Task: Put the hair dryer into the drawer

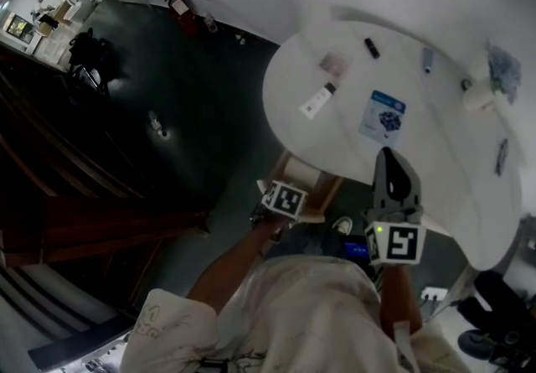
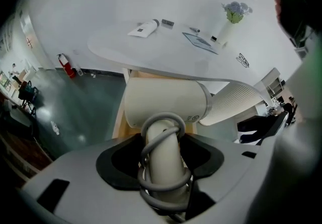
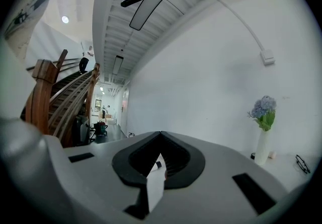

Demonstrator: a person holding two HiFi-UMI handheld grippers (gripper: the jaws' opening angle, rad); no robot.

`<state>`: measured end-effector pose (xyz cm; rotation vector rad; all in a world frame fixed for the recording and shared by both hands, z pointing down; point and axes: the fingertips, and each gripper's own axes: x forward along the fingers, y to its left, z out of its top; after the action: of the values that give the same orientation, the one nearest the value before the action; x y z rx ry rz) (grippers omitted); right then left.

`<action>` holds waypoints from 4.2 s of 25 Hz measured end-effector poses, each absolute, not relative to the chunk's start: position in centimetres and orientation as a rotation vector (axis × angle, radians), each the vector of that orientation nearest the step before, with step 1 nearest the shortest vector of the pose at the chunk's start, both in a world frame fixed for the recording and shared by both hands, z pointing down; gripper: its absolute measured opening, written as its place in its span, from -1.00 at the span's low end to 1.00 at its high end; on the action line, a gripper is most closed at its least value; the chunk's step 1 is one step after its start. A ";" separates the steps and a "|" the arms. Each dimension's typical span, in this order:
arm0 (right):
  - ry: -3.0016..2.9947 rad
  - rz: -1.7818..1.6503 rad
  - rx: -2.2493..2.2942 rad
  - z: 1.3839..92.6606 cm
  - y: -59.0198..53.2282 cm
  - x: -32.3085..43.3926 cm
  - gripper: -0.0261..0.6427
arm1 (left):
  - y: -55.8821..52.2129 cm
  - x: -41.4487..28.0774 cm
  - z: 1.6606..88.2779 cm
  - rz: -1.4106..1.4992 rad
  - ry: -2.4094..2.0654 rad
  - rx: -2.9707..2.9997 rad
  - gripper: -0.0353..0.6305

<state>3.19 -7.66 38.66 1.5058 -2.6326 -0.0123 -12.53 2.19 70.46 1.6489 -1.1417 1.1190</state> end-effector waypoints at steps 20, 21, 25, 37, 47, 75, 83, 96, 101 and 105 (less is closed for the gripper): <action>-2.554 0.016 1.558 40.0 -7.8 6.1 -0.91 | -2.8 -11.0 74.5 1.047 -1.159 1.599 -0.16; -2.549 0.017 1.558 40.1 -7.8 6.2 -0.91 | -3.0 -10.9 74.6 1.045 -1.161 1.596 -0.16; -2.537 0.024 1.564 40.3 -7.7 6.5 -0.91 | -3.5 -10.8 75.5 1.045 -1.162 1.582 -0.15; -2.505 0.047 1.571 41.2 -7.8 7.0 -0.91 | -4.1 -9.7 76.3 1.039 -1.105 1.591 -0.16; -2.497 0.054 1.554 41.5 -7.8 6.7 -0.91 | -6.8 -10.1 76.6 1.020 -1.175 1.619 -0.15; -2.464 0.076 1.475 43.5 -7.2 5.3 -0.91 | -4.8 -10.4 79.3 0.888 -1.181 1.538 -0.15; -2.454 0.086 1.461 44.0 -6.9 5.0 -0.91 | -5.9 -10.2 79.1 0.854 -1.217 1.618 -0.16; -2.479 0.065 1.450 43.6 -6.5 4.3 -0.91 | -5.0 -9.5 78.5 0.826 -1.198 1.641 -0.16; -2.493 0.055 1.457 43.2 -6.4 4.2 -0.91 | -5.1 -10.0 77.0 0.845 -1.228 1.667 -0.16; -2.497 0.049 1.471 43.0 -6.4 4.4 -0.91 | -4.0 -9.5 76.1 0.809 -1.192 1.635 -0.16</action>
<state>4.41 -6.41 42.98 1.4710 -2.4967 0.0492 -9.53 -3.99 76.06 1.6353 -1.1921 0.8088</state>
